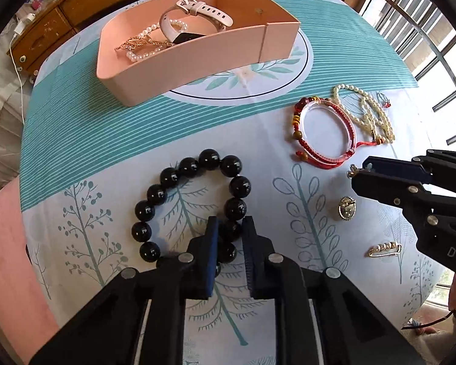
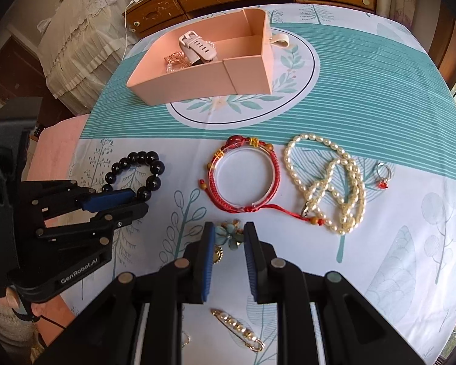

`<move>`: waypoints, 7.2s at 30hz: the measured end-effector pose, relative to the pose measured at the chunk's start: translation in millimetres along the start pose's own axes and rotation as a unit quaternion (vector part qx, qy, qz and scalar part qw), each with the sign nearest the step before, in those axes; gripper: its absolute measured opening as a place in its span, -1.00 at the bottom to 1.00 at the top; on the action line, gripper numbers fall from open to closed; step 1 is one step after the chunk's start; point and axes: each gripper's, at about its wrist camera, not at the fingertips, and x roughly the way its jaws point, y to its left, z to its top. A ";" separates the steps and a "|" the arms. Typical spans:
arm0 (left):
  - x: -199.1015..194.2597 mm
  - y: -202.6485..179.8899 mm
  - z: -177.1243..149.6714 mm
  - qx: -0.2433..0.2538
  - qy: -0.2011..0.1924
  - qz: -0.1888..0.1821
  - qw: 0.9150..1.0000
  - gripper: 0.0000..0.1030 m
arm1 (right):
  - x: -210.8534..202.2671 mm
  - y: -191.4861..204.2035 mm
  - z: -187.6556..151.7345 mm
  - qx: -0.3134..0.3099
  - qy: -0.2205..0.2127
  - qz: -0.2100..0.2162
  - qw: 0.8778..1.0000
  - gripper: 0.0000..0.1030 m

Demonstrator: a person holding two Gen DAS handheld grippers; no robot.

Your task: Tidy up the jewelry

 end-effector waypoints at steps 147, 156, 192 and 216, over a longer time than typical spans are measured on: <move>12.4 -48.9 84.2 -0.010 0.022 0.004 1.000 -0.63 | -4.1 -62.5 24.7 -0.055 0.052 -0.112 0.991 -0.63; 13.2 -58.9 80.7 0.002 0.015 0.024 1.000 -0.70 | 0.9 -41.1 16.1 -0.093 0.051 -0.149 0.983 -0.77; -77.6 16.9 88.2 -0.102 -0.067 -0.035 0.992 -0.91 | -119.9 17.6 146.9 -0.030 -0.153 0.022 0.987 -0.83; -12.6 -12.8 50.0 0.003 -0.026 -0.065 0.998 0.44 | -56.9 1.8 113.1 0.001 -0.096 0.060 0.994 -0.81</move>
